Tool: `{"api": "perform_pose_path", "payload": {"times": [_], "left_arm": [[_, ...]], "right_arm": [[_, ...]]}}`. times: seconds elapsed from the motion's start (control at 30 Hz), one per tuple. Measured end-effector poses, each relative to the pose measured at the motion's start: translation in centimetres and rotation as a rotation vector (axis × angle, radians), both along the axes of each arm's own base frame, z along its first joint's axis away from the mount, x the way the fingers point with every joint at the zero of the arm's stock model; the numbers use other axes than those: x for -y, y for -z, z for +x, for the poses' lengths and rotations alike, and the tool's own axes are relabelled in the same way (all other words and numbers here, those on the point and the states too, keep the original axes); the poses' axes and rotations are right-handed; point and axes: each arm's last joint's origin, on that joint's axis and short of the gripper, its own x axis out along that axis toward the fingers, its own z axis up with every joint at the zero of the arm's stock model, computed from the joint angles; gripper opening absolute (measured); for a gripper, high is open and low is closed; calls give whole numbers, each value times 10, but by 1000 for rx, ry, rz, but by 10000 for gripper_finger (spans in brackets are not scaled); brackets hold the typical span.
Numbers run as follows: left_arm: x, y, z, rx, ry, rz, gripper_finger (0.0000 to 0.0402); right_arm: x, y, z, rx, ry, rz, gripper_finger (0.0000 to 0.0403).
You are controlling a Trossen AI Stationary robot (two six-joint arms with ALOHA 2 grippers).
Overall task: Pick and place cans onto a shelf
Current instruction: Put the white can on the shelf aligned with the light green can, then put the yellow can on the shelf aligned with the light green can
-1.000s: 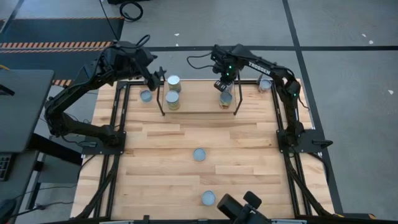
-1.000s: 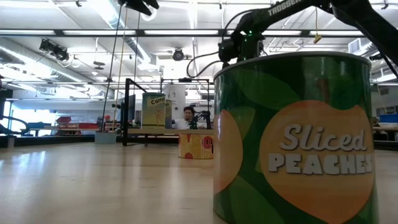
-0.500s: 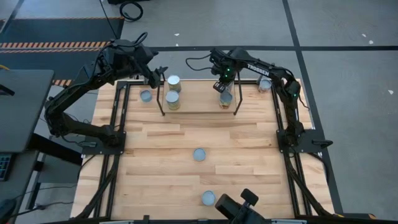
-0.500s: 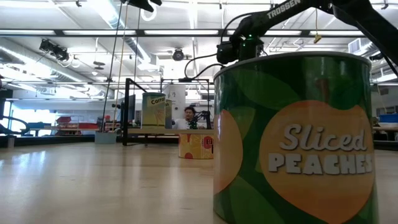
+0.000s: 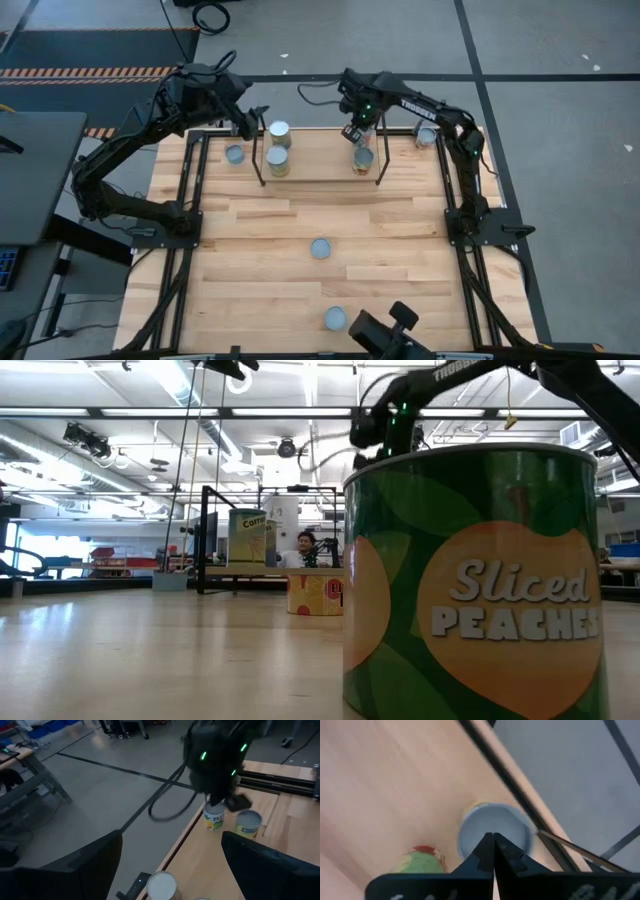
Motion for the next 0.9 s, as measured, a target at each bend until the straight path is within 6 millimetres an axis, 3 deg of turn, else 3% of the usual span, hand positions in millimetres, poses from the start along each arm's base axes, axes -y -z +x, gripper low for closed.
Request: {"api": "perform_pose_path", "payload": {"times": [0.1,0.17,0.37,0.63,0.9], "left_arm": [[3,-3,-6,9,-15,13,347],[6,-7,-11,23,-16,21,347],[20,-13,-31,26,1,19,347],[45,-13,-48,37,110,-77,347],[74,1,-44,-87,347,-207,347]], "right_arm": [[-13,-26,0,31,36,16,4],[-27,-32,5,45,56,59,4],[-70,-22,19,-76,76,139,3],[-109,-21,37,-71,71,130,2],[-201,-33,64,-16,-200,26,3]]}}
